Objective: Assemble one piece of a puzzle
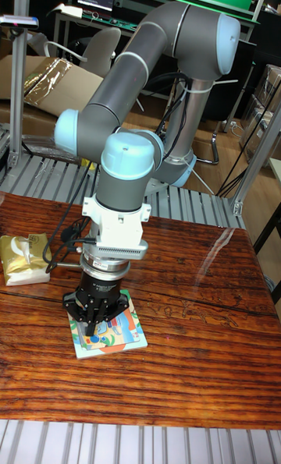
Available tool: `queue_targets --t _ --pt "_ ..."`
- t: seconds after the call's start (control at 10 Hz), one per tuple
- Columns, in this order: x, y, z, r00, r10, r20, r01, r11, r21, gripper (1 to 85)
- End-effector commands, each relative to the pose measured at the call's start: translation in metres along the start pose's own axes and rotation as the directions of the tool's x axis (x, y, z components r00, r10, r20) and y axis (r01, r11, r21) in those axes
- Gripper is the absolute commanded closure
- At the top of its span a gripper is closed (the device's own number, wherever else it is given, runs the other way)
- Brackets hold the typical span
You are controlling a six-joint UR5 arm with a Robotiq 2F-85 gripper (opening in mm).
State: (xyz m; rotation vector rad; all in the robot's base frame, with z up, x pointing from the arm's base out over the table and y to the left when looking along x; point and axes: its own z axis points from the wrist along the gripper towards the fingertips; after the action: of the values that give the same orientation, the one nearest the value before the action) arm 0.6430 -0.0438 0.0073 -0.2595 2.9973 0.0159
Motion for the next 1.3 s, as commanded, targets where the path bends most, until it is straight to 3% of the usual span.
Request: queue_targets --t 0.0,0.5,1.2 --pt "-0.004 0.0 0.0 1.0 0.007 0.014 -0.006 1.0 -0.009 76.7" --pt "-0.004 -0.001 0.001 1.0 0.001 0.016 -0.001 1.0 -0.002 76.7" --pt "0.006 -0.006 -0.006 1.0 -0.007 -0.029 0.008 1.0 0.024 76.7"
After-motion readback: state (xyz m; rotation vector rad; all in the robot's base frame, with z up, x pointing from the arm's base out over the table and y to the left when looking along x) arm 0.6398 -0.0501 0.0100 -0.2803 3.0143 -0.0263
